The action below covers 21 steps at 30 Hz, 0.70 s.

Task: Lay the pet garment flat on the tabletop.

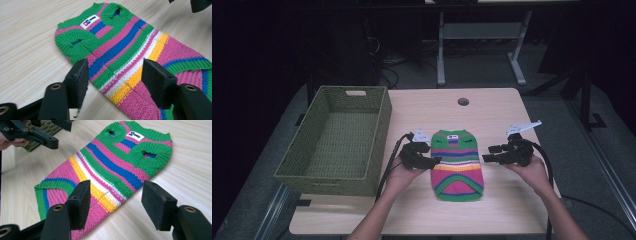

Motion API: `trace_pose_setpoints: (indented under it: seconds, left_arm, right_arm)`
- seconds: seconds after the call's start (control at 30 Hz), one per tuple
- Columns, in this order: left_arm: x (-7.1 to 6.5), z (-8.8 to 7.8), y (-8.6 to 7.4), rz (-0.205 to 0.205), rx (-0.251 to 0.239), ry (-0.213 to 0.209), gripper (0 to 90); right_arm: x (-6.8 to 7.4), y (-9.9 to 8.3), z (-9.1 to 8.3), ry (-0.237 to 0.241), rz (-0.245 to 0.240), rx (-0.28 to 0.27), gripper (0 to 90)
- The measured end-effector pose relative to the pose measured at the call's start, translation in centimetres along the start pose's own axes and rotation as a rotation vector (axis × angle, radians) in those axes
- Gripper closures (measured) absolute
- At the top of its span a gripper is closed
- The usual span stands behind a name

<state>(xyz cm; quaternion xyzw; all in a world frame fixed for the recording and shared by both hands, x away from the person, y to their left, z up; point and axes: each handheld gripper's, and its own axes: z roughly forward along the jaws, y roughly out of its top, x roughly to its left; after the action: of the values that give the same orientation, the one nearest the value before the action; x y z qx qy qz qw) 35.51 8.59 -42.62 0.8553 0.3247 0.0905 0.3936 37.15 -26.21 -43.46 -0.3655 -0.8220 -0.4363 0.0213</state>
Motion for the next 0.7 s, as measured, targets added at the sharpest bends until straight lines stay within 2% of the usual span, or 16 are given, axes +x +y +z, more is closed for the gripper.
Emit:
trace_pose_setpoints:
  seconds: [0.37, 0.5, 0.6, 0.7]
  left_arm:
    - [-0.9, -0.5, -0.9, 0.012, 0.002, -0.011, 29.4]
    - [-1.3, -0.8, -1.4, 0.012, -0.007, -0.023, 27.8]
    - [-1.5, -0.9, -1.7, 0.011, -0.009, -0.027, 27.1]
    - [-1.7, -1.1, -2.0, 0.009, -0.016, -0.029, 26.6]
  right_arm:
    - [0.2, -1.3, -1.0, -0.022, -0.005, 0.013, 36.1]
    - [0.3, -2.1, -1.7, -0.028, -0.003, 0.002, 34.9]
    - [0.5, -2.5, -2.2, -0.012, 0.007, -0.014, 34.4]
    - [0.8, -2.8, -2.8, -0.034, -0.008, -0.027, 34.5]
